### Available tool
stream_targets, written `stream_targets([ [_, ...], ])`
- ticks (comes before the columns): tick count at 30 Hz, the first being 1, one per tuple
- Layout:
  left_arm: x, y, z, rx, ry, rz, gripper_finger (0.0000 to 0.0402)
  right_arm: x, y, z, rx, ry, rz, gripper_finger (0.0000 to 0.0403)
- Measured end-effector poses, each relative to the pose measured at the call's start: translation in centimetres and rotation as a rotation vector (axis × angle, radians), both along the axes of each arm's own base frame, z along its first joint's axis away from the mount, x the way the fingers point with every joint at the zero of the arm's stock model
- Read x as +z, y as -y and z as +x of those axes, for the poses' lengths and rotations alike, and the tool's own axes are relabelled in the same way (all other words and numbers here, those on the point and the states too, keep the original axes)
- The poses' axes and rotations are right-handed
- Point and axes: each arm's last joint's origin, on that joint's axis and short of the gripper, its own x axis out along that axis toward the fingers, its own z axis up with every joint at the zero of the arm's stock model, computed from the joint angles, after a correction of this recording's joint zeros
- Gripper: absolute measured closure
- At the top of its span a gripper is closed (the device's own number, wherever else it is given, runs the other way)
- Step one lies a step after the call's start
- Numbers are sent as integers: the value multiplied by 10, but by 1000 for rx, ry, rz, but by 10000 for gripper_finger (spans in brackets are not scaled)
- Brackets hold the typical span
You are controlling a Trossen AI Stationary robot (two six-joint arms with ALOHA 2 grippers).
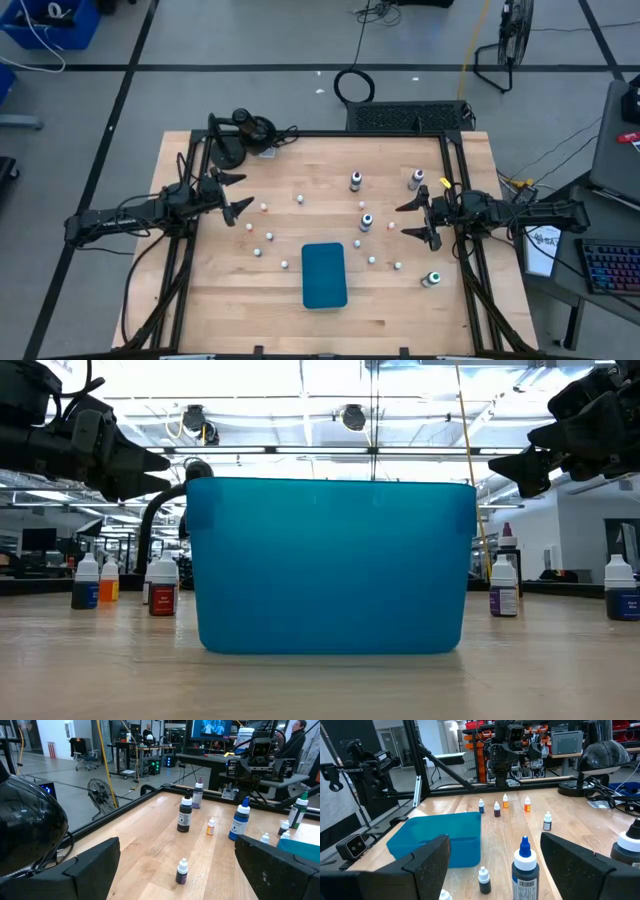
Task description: Pick & Place food coloring
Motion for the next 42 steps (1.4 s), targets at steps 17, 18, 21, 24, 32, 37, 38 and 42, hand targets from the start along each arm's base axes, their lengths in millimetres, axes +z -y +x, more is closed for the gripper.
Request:
stream_targets([
  [17,0,0,0,0,0,0,11,0,0,0,0,0,0,110],
  [18,0,0,0,0,0,0,11,0,0,0,0,0,0,110],
  [21,0,0,0,0,-1,0,11,0,0,0,0,1,0,110],
  [24,0,0,0,0,0,0,11,0,0,0,0,0,0,110],
  [32,0,0,0,0,0,0,11,0,0,0,0,1,0,110],
  [37,0,0,0,0,0,0,11,0,0,0,0,0,0,110],
  [38,0,0,0,0,0,0,11,0,0,0,-1,1,0,110],
  [42,0,0,0,0,0,0,11,2,0,0,0,16,1,110],
])
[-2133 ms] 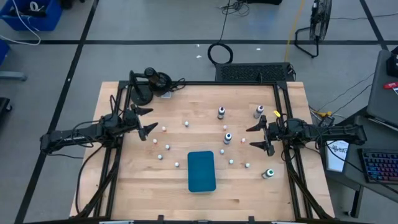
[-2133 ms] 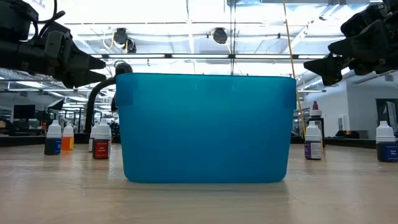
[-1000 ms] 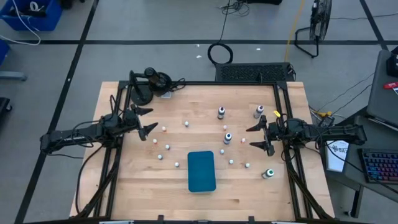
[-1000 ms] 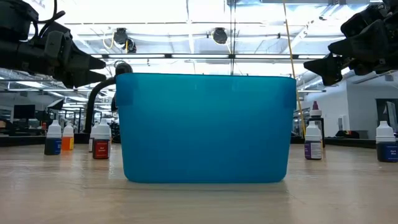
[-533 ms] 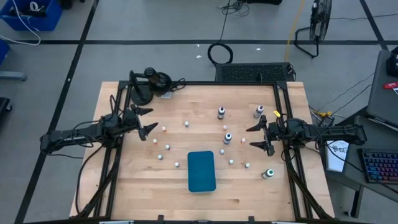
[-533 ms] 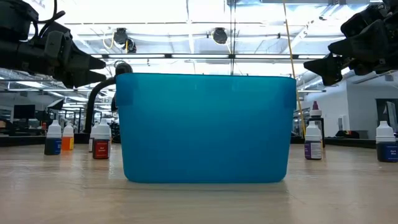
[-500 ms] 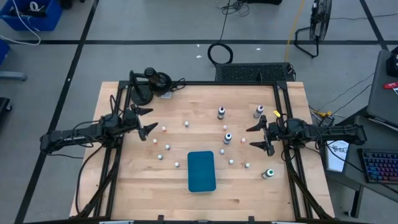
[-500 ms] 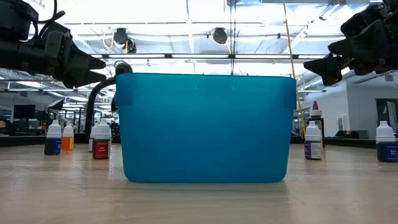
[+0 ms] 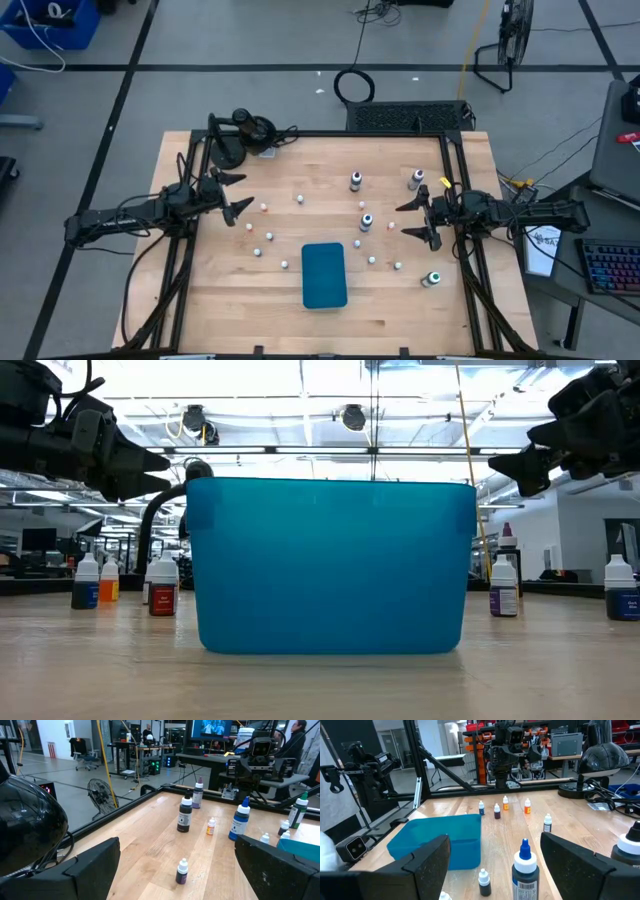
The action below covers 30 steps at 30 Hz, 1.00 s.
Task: Pick & Place food coloring
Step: Put the blue small food coloring bottle into the blue bin
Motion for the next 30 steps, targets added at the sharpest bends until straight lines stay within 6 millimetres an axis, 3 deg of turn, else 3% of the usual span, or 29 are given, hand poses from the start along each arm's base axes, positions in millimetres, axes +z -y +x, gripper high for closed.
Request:
stream_targets([
  [9,0,0,0,0,0,0,11,7,0,0,3,40,357,110],
  [30,0,0,0,0,0,0,11,10,2,0,-47,73,424,110],
])
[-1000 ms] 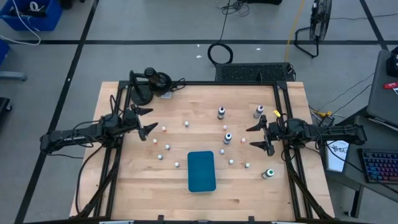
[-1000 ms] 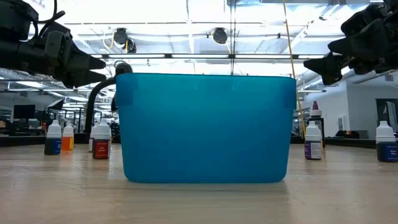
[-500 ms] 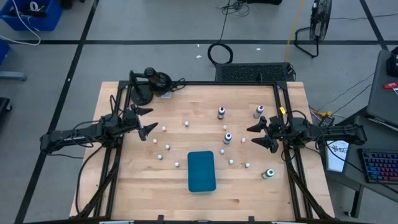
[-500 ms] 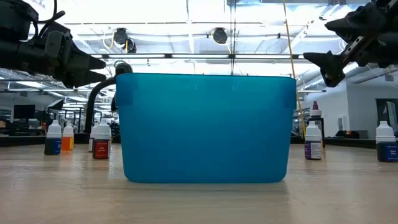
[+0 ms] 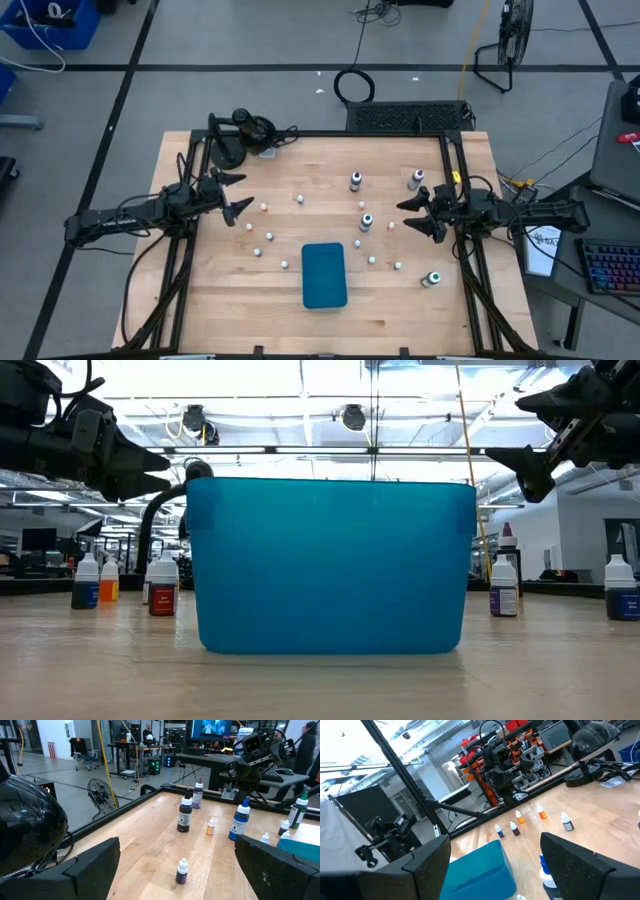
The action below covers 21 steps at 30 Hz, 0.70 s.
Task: Pick & Place food coloring
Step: Put the blue small food coloring bottle into the blue bin
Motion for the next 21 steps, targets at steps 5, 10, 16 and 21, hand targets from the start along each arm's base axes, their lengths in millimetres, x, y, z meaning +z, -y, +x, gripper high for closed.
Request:
stream_targets([
  [5,0,0,0,0,1,0,11,0,0,0,-5,3,-74,110],
  [10,0,0,0,0,0,0,11,0,1,0,-52,2,-52,110],
  [16,0,0,0,0,0,0,11,16,4,-2,-149,-180,73,110],
  [21,0,0,0,0,0,0,11,69,10,-4,-363,-313,37,110],
])
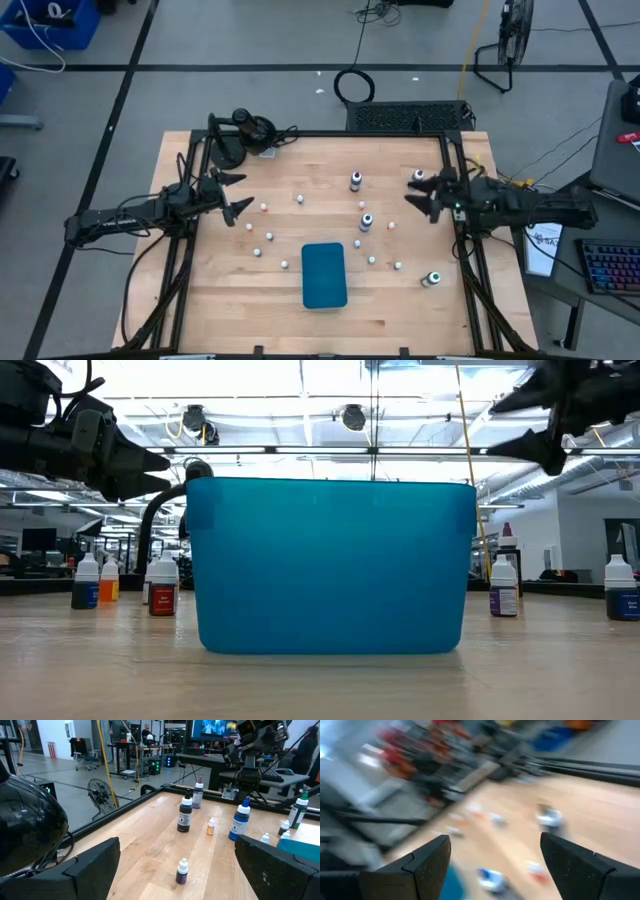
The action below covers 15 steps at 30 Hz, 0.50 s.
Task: Pick & Place food coloring
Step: Put the blue small food coloring bottle into the blue bin
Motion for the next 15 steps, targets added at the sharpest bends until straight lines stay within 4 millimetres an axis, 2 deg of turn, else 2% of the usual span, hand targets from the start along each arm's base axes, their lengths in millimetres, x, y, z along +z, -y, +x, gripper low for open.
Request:
stream_targets([
  [3,0,0,0,0,0,0,11,33,2,9,-51,-37,-32,110],
  [6,0,0,0,0,0,0,11,45,1,28,-11,-171,-7,110],
  [11,0,0,0,0,1,0,11,26,-12,72,178,-430,106,110],
  [15,0,0,0,0,1,0,11,-6,-32,101,326,-619,216,110],
])
